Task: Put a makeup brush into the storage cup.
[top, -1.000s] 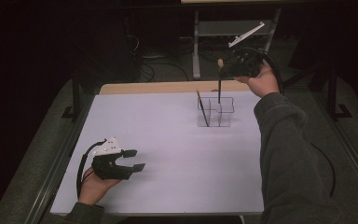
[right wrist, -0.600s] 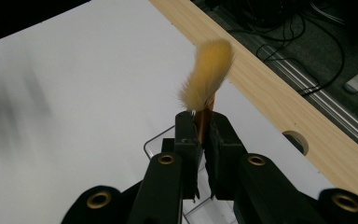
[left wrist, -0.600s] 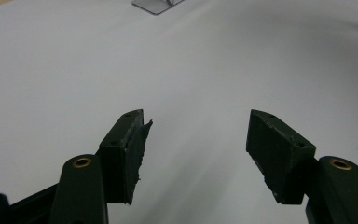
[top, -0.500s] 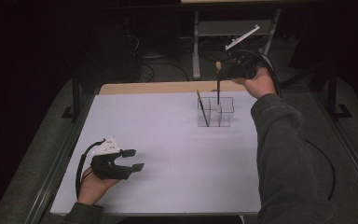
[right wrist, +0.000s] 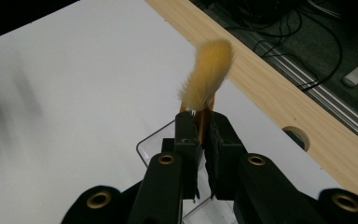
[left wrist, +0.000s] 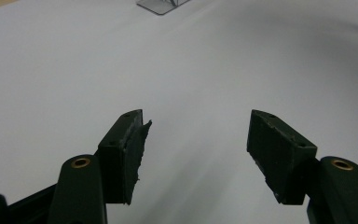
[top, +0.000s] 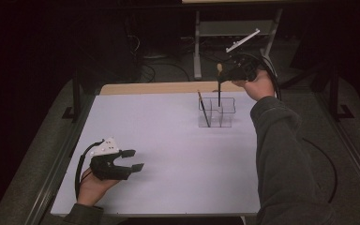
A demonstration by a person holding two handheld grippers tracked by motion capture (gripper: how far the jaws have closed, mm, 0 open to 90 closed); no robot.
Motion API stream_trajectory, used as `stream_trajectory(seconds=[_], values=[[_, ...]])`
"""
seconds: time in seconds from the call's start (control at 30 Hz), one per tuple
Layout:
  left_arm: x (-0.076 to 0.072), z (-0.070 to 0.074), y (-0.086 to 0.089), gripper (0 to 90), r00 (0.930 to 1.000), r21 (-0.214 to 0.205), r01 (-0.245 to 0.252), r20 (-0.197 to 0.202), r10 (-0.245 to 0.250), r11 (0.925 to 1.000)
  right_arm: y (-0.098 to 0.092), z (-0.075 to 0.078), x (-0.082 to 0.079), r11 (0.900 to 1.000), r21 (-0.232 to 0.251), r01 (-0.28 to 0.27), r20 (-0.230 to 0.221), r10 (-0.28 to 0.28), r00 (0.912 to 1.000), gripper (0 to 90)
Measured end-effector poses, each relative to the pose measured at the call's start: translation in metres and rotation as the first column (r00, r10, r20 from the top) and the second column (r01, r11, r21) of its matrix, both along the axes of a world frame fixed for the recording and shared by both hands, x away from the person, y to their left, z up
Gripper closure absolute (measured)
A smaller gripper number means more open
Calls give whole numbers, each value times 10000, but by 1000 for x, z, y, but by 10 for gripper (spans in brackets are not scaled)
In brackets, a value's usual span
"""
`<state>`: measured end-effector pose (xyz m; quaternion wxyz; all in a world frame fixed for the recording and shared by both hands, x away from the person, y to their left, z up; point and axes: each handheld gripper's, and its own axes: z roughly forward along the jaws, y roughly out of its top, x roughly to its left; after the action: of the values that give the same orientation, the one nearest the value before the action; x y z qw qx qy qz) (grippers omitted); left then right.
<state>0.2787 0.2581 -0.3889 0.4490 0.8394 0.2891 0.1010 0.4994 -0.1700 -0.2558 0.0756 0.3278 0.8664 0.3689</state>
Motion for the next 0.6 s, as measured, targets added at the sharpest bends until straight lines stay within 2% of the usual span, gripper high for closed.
stream_trajectory(seconds=[0.53, 0.6], values=[[0, 2, 4, 362, 10000, 119, 15, 60, -15, 9999, -1, -7, 0, 10000, 1, 76, -23, -76, 10000, 829], [0, 1, 3, 361, 10000, 35, -30, 38, 29, 10000, -2, -10, 0, 10000, 7, 83, -20, -83, 10000, 829]])
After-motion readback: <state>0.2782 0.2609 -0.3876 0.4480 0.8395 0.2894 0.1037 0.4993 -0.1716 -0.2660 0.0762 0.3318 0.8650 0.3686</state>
